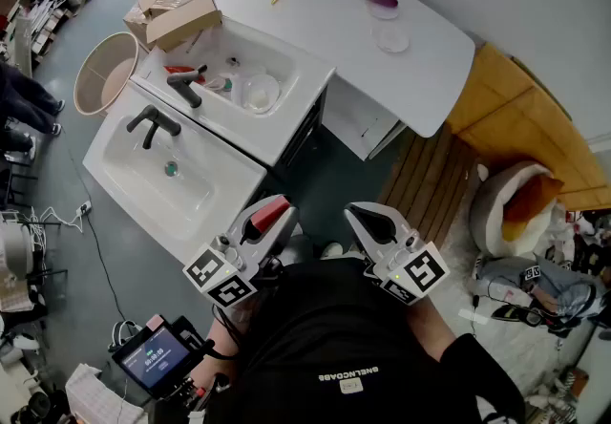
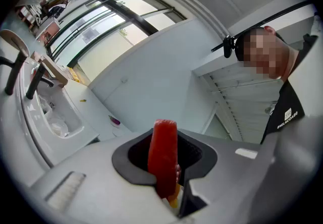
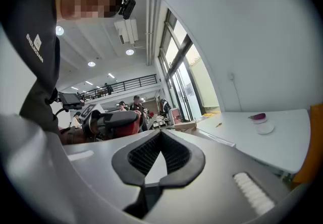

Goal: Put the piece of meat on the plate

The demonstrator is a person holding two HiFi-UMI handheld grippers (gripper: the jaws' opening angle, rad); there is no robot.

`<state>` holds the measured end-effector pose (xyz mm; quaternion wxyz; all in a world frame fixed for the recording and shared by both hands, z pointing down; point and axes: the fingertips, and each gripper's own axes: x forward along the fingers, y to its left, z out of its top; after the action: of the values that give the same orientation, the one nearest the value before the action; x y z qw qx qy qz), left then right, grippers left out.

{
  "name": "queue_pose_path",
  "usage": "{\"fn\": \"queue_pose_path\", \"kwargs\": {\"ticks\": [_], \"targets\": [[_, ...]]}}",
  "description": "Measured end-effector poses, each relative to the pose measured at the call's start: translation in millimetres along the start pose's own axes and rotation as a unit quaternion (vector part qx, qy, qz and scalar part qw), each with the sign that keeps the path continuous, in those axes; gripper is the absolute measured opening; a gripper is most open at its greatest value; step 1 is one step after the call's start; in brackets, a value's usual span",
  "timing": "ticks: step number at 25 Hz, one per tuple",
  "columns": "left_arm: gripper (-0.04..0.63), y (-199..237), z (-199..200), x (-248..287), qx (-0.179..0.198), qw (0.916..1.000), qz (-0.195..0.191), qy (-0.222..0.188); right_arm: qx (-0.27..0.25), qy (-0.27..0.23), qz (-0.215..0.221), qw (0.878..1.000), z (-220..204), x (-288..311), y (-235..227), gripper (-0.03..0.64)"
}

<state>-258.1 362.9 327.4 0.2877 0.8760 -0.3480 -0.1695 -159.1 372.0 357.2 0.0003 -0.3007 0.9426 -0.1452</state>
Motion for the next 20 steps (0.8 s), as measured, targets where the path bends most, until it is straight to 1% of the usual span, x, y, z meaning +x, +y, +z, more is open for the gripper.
{"fn": "queue_pose_path", "kwargs": {"ticks": [5, 13, 20], "targets": [[0.107, 5.9, -1.1, 2.6, -0.005, 1.0, 0.003, 0.006, 0.002, -0.001, -0.003, 1.0, -0.5, 2.8, -3.6, 0.006], [0.109, 23.9, 3.5, 6.6, -0.015, 0.9997, -0.006, 0.02, 0.008, -0.006, -0.029, 1.0, -3.5, 14.2, -9.1, 0.006], [0.109, 46.4, 11.1, 4.9, -0.02, 0.9989, -0.023, 0.035, 0.022, -0.017, -0.068, 0.997, -2.5, 34.5, -18.5, 0.006]]}}
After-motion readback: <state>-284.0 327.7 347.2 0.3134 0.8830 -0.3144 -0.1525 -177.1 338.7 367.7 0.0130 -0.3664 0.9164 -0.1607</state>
